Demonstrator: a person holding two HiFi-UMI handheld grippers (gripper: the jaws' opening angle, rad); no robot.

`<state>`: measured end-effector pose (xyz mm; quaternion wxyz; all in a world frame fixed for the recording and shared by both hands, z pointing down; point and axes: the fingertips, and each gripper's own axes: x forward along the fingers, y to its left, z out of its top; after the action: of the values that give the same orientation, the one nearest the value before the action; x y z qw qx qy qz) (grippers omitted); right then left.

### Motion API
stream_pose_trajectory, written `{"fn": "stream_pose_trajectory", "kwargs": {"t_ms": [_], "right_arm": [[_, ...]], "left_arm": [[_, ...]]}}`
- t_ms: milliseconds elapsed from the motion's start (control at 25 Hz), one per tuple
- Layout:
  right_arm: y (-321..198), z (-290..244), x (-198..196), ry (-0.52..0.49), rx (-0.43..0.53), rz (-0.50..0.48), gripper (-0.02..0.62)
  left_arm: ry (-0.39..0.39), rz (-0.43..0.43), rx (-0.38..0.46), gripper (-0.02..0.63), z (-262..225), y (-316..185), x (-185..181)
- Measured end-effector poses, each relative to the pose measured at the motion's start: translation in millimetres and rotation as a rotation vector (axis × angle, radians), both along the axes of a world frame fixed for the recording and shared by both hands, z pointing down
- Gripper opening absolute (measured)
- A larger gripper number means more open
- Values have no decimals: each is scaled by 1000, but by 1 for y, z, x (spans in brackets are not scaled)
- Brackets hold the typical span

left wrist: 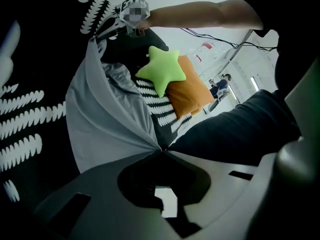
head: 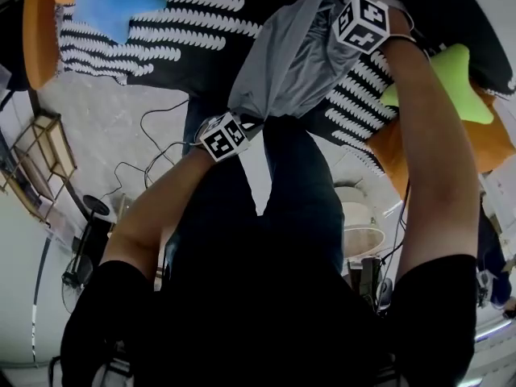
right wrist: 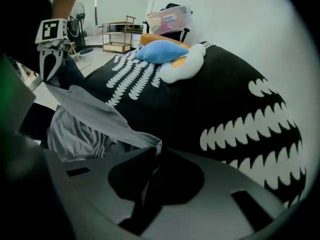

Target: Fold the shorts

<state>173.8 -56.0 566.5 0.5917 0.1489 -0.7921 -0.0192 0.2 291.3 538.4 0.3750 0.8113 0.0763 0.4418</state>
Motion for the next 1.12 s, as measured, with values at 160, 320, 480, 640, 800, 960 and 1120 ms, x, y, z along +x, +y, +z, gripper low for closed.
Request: {"fn": "stream_pose_trajectory", "kwargs": {"t_ms": [160,320,480,640,800,960,1120], "right_arm": [[17,-2,28,-3,7,15,31],[32,-6,56,-16,1,31,31],[51,-4,85,-15,-13,42,32],[71,7,109,8,-27,47,32],[95,23,123,45,-44,34,34],[108,38,134,82,-38,29,35],[121,49,153,141,-65,77,59]], "left_arm": [[19,32,-9,23,-3,17,29],[31,52,-28,23,-3,33,57],[37,95,-50,22,1,52,80],[26,151,-66,23,10,73,97],[21,147,-74,22,26,88,109],[9,161,-78,23,40,102,115],[6,192,-69,23,50,118,122]]}}
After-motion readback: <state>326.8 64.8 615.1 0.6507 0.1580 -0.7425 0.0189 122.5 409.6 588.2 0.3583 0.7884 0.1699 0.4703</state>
